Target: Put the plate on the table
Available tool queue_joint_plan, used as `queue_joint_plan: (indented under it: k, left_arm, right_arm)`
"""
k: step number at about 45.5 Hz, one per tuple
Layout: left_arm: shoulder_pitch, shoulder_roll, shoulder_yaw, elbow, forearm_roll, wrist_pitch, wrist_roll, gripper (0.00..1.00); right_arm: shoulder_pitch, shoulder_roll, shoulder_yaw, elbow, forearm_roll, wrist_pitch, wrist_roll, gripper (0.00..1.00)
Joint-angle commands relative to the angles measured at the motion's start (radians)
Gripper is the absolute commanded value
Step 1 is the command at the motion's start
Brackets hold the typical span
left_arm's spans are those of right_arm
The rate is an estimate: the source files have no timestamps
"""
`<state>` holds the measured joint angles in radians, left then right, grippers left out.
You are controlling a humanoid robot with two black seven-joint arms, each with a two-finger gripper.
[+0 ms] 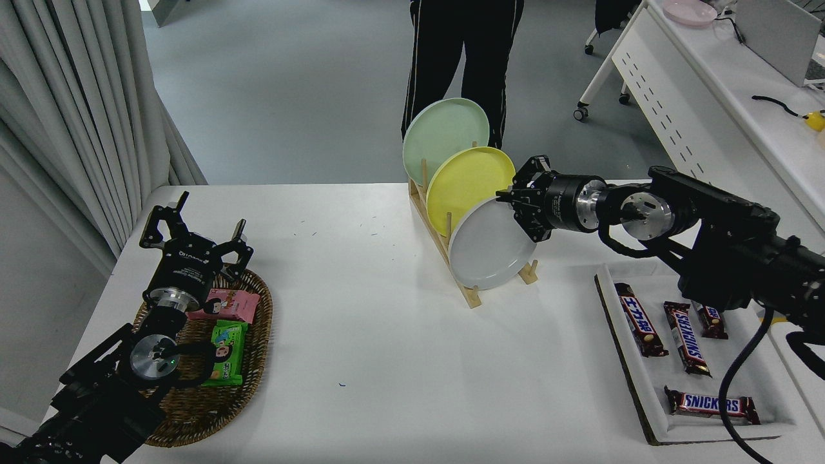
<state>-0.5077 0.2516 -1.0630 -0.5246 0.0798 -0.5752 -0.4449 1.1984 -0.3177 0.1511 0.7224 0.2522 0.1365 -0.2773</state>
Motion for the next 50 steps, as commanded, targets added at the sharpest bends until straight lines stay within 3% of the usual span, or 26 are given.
queue_joint_plan:
  k: [1,19,30,39,46,50]
  left_arm:
    - [0.000,0.000,0.000,0.000,0.000,0.000,0.000,1.00]
    - [0.000,0.000,0.000,0.000,0.000,0.000,0.000,1.00]
    - [0.000,0.000,0.000,0.000,0.000,0.000,0.000,1.00]
    - [0.000,0.000,0.000,0.000,0.000,0.000,0.000,1.00]
    - [0.000,0.000,0.000,0.000,0.000,0.001,0.000,1.00]
    - [0.000,0.000,0.000,0.000,0.000,0.000,0.000,1.00]
  right_arm:
    - [0.049,-0.049,-0.001,0.087,0.143,-0.040,-0.028,0.00]
    - [0.053,-0.196,0.028,0.388,0.361,-0.343,-0.028,0.00]
    - [0.007,-0.273,0.044,0.561,0.542,-0.411,-0.036,0.00]
    - [-0.066,-0.271,0.105,0.565,0.709,-0.531,-0.034,0.00]
    - [-0.128,-0.236,0.159,0.565,0.702,-0.590,-0.028,0.00]
    - [-0.126,-0.213,0.166,0.565,0.702,-0.688,-0.028,0.00]
